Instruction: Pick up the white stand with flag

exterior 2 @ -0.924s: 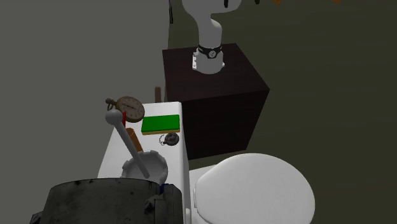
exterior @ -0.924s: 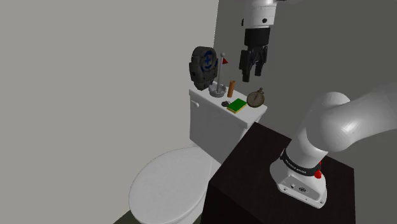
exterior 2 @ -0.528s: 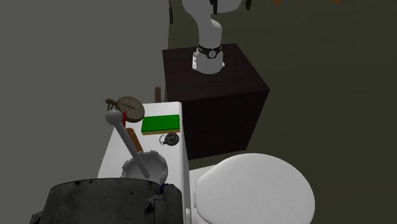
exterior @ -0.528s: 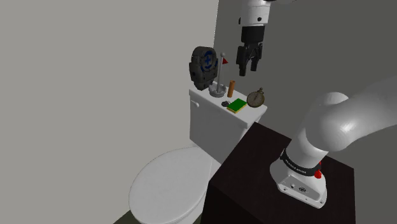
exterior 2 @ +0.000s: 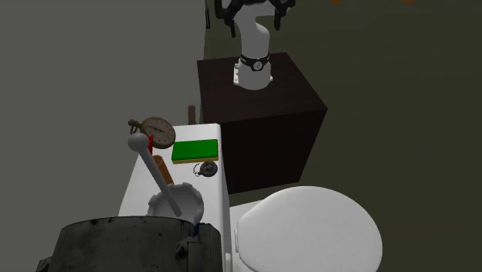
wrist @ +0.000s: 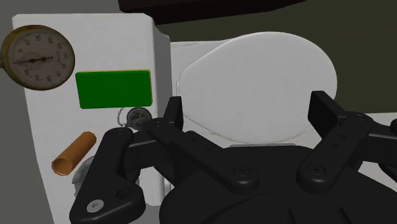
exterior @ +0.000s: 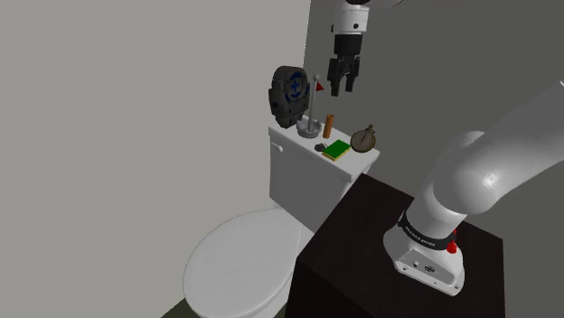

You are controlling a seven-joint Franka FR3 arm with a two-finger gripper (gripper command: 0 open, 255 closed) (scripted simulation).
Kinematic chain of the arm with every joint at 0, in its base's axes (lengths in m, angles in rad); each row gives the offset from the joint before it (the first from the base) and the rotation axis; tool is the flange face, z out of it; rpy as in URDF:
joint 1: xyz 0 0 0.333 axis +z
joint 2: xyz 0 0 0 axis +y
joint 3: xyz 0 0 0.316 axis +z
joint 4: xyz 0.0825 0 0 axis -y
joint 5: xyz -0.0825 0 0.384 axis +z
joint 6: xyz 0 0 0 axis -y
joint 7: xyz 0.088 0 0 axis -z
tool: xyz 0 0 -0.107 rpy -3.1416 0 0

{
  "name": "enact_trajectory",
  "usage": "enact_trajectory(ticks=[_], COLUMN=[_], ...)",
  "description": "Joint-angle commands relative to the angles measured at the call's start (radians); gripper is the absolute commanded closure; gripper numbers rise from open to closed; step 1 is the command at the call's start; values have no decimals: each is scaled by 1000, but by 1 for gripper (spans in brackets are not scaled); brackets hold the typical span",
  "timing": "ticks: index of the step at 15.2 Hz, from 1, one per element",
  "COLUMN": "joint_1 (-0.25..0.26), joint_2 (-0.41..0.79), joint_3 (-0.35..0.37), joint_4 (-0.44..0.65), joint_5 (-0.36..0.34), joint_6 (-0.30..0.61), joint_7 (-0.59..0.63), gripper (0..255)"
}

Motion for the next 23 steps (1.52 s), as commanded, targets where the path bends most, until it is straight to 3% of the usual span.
enact_trajectory(ticks=[1,7,13,18,23], joint_1=[-5,-25,-74,-151,-269], joint_2=[72,288,530,755,1013], joint_3=[-32,-113,-168,-183,-166], joint_4=[60,255,506,780,1153], joint_5=[2,43,129,219,309], joint_6=[15,34,6,-64,-190], joint_7=[-48,-189,-329,-426,-477], gripper=[0,0,0,0,0])
